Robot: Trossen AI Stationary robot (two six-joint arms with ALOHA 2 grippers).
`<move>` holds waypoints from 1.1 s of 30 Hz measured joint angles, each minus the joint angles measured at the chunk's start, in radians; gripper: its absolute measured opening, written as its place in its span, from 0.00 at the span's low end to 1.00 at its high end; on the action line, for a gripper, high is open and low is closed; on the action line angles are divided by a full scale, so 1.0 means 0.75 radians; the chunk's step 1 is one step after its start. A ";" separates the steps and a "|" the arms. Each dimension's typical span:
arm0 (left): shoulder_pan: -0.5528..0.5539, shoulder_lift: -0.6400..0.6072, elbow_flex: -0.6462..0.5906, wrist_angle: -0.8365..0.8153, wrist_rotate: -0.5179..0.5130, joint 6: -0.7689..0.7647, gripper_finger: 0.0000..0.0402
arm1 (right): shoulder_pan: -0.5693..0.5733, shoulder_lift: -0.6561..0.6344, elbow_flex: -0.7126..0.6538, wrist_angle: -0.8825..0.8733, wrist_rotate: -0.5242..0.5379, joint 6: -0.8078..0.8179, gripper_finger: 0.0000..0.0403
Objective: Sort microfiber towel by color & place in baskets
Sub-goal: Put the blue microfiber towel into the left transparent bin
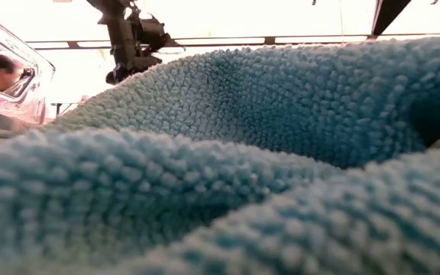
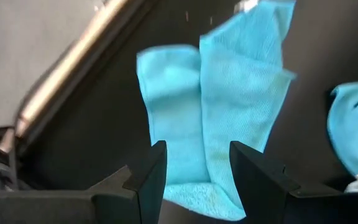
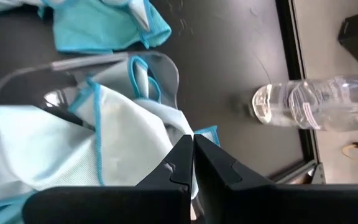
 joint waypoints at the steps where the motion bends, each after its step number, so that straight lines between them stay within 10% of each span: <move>1: -0.001 0.000 -0.043 0.020 0.003 0.001 0.40 | 0.000 0.000 -0.014 0.000 -0.001 0.000 0.02; 12: -0.001 0.000 -0.359 0.199 0.239 0.030 0.40 | 0.000 -0.001 -0.041 0.033 -0.001 -0.009 0.02; 33: -0.052 0.001 -0.418 0.369 0.408 -0.052 0.40 | 0.000 -0.001 -0.041 0.067 -0.001 -0.001 0.02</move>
